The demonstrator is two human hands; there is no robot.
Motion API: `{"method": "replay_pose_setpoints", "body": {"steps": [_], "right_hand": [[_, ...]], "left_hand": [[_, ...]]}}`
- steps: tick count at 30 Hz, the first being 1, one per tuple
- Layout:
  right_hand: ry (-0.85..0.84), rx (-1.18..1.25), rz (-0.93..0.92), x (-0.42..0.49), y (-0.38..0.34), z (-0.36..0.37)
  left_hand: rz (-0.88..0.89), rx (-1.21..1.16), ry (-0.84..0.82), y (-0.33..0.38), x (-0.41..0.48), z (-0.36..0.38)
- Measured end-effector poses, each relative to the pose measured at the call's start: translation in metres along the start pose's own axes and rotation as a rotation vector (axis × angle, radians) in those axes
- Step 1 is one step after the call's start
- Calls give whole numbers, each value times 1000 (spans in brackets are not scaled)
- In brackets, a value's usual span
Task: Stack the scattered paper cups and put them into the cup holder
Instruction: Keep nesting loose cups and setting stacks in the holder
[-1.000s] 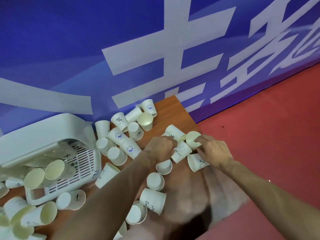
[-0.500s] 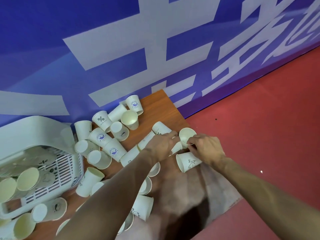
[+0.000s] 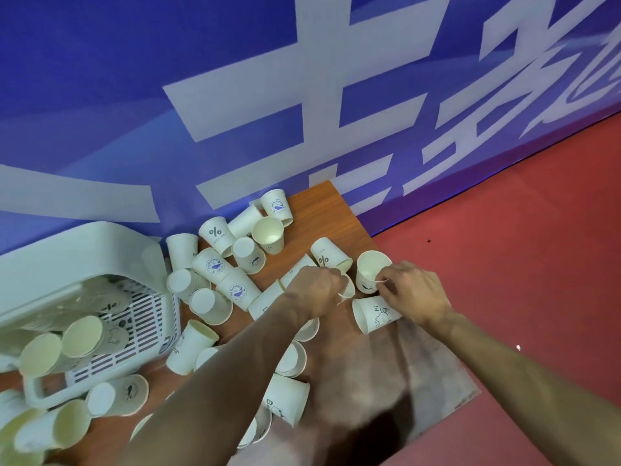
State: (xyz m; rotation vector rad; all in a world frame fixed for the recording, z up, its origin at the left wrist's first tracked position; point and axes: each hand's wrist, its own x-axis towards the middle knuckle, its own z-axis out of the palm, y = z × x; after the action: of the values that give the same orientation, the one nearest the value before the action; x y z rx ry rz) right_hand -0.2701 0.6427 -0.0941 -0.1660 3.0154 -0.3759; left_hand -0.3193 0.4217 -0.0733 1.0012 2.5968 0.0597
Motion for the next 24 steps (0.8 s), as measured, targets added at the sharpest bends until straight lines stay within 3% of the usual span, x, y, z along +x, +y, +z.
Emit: {"method": "replay_pose_setpoints", "body": {"steps": [13, 20, 24], "right_hand": [[81, -115, -69, -2, -74, -39], [188, -147, -267, -4, -172, -54], [156, -201, -383, -3, -241, -60]], "left_hand": [[-58, -16, 275, -48, -112, -31], [-158, -52, 430, -82, -203, -38], [-185, -1, 455, -113, -273, -42]]}}
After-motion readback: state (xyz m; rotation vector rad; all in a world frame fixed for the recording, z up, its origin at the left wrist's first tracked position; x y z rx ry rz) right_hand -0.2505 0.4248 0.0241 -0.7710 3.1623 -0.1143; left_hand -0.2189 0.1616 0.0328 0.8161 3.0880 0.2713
